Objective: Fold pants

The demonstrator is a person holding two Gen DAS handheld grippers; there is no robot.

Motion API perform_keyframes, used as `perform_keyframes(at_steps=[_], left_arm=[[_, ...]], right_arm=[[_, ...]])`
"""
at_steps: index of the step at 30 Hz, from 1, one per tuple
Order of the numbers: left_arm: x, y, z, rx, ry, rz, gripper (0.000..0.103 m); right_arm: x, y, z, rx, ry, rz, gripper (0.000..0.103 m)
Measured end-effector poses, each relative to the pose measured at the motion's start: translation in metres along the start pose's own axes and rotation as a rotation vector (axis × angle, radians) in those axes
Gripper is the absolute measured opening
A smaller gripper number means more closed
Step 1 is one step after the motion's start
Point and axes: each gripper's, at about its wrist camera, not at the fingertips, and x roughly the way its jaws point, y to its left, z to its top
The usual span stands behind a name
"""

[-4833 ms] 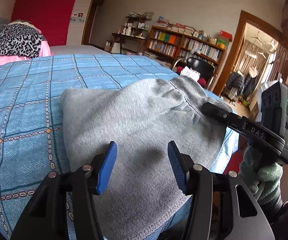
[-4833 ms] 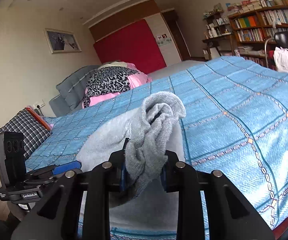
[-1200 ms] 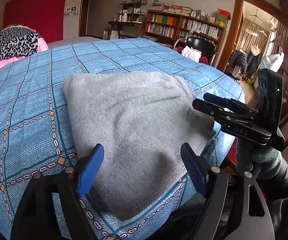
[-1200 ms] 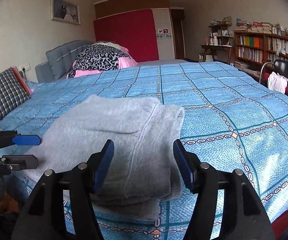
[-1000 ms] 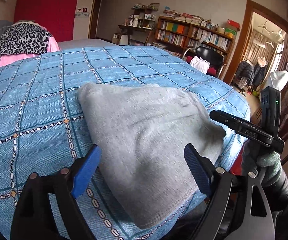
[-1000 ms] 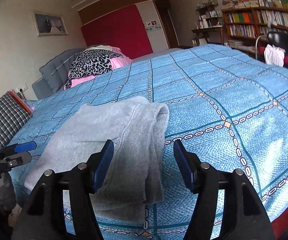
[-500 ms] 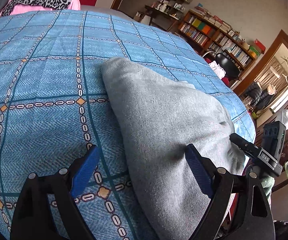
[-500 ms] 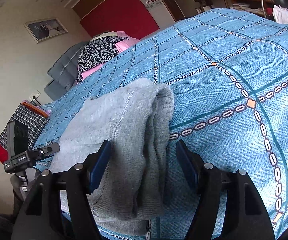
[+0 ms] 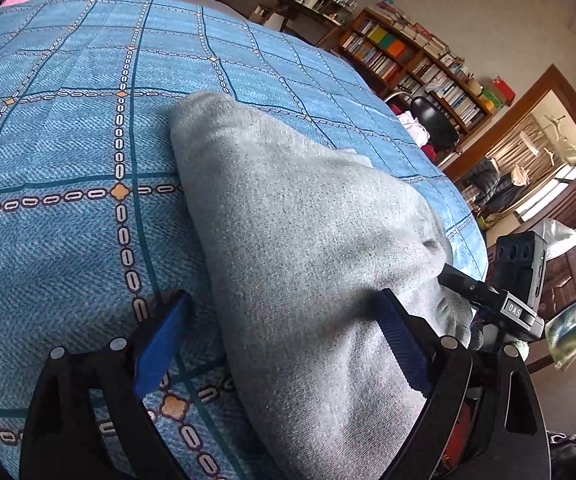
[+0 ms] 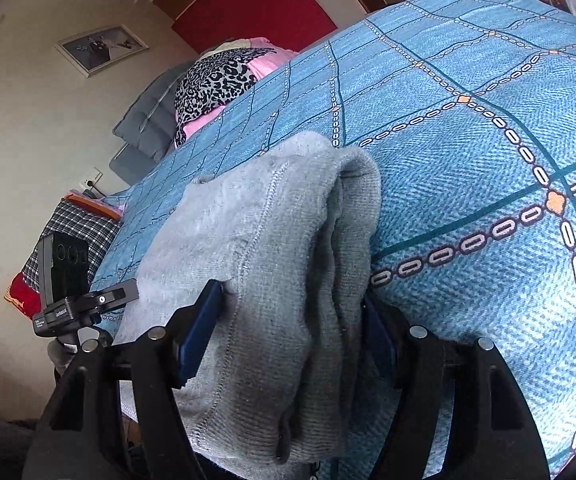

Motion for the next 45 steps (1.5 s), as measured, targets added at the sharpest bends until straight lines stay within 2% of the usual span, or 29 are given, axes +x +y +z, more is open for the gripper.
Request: perform_keyframes(at_steps=[4,6,8,14,18,22,24,25,27,29,34,38,45], left_arm=[[0.004,-0.003,0.002,0.003,0.008,-0.025,0.09],[0.007,-0.008,0.003,0.027,0.015,-0.01,0.088],[0.01,-0.011,0.002,0.046,0.021,0.008,0.08],[0.009,-0.011,0.002,0.019,0.022,-0.031,0.069],[0.007,-0.008,0.001,0.02,0.018,-0.04,0.068],[0.011,-0.003,0.007,0.011,0.023,-0.043,0.073],[0.01,-0.006,0.006,0.016,0.02,-0.04,0.07],[0.009,-0.007,0.005,0.024,0.016,-0.038,0.066],[0.005,-0.009,0.003,0.037,0.007,-0.035,0.058],[0.0,-0.009,0.002,0.039,-0.005,-0.037,0.049],[-0.012,-0.01,0.002,0.038,-0.04,-0.046,0.036],[-0.027,-0.013,0.005,0.047,-0.077,-0.059,0.033],[-0.057,-0.015,0.019,0.067,-0.169,-0.037,0.033]], right_arm=[[0.006,0.005,0.004,-0.012,0.025,0.009,0.071],[0.009,0.006,0.006,-0.015,0.032,0.013,0.071],[0.013,0.008,0.009,-0.031,0.032,0.017,0.071],[0.017,0.012,0.01,-0.047,0.032,0.021,0.07],[0.017,0.015,0.01,-0.055,0.038,0.021,0.069],[0.021,0.014,0.013,-0.047,0.036,0.026,0.069],[0.023,0.015,0.013,-0.051,0.028,0.021,0.062],[0.022,0.016,0.012,-0.053,0.025,0.02,0.06],[0.021,0.018,0.011,-0.047,0.015,0.025,0.05],[0.017,0.021,0.01,-0.049,0.003,0.027,0.044],[0.008,0.038,0.012,-0.094,-0.039,0.013,0.039],[-0.001,0.054,0.017,-0.133,-0.075,0.015,0.038],[0.004,0.078,0.034,-0.172,-0.107,0.05,0.038]])
